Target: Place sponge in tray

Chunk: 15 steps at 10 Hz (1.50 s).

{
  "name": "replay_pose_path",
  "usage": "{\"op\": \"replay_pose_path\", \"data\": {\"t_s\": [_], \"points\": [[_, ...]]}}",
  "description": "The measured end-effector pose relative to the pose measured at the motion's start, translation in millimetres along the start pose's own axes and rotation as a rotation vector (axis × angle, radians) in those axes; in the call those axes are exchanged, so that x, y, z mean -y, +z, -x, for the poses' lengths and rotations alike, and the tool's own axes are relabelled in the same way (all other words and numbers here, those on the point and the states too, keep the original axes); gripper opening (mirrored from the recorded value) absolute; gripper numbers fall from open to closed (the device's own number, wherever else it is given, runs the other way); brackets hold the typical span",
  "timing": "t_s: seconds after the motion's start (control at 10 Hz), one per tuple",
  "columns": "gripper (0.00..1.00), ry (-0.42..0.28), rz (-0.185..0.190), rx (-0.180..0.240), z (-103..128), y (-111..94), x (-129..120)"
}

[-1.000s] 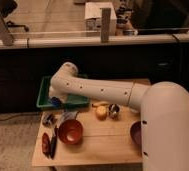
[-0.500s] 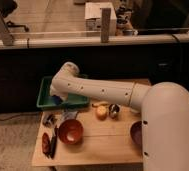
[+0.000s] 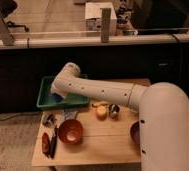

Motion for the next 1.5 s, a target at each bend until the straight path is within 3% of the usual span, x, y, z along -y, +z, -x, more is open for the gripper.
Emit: {"op": "replay_pose_path", "data": {"t_s": [0.4, 1.0, 1.5], "points": [[0.00, 0.046, -0.010, 0.028, -24, 17, 0], [0.00, 0.183, -0.041, 0.129, -50, 33, -8], [0.00, 0.206, -0.046, 0.141, -49, 34, -13]]}}
